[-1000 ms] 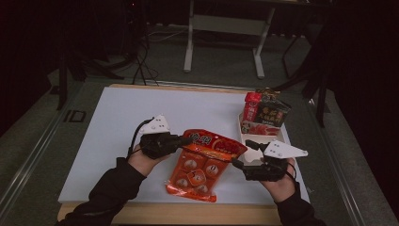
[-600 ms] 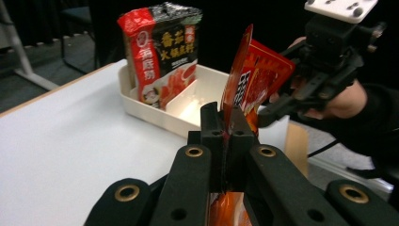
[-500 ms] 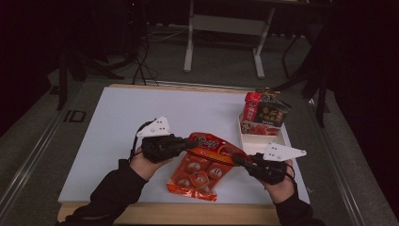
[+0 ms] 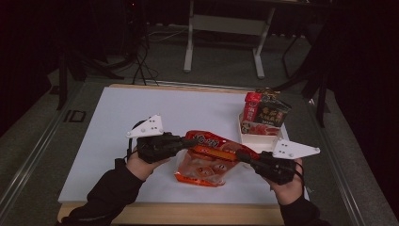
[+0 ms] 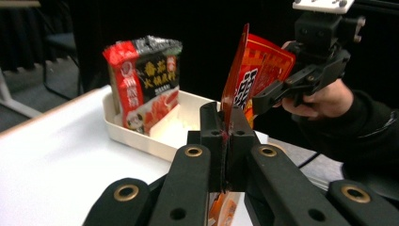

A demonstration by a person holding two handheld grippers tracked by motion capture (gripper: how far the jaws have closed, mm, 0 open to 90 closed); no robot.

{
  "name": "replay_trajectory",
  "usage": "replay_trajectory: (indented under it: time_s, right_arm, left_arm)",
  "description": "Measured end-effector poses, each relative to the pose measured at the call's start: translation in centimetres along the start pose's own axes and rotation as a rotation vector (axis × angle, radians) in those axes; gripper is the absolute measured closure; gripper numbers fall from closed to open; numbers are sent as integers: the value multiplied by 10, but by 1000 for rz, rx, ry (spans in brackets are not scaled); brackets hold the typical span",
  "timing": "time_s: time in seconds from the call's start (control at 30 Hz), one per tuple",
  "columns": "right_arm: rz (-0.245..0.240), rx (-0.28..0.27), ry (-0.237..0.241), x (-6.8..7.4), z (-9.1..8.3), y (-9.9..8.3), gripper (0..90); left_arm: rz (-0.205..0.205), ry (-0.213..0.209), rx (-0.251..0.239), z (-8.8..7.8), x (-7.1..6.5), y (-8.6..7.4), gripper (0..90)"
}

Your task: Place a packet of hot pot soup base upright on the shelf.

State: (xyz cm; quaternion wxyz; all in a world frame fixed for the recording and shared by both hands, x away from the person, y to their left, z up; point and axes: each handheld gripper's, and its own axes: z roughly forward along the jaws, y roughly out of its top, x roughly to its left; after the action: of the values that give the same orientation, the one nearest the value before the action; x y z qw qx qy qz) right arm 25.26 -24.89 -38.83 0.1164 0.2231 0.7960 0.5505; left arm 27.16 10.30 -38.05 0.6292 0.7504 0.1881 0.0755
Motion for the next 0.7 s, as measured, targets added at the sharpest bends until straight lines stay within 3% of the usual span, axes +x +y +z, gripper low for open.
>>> replay_trajectory:
  time_s: [0.3,0.47,0.63,0.7]
  right_arm:
    - [-21,10,-56,1,-2,15,900]
    - [-22,-7,-73,2,-5,20,900]
    - [-34,-24,-98,2,-7,28,900]
    - [-36,-30,-103,2,-8,31,900]
  left_arm:
    - [-46,-57,-16,-1,7,-11,870]
    - [-49,-71,-20,1,7,-15,830]
    - [-39,-91,-33,2,3,-13,740]
    - [-31,-87,-27,3,1,-12,632]
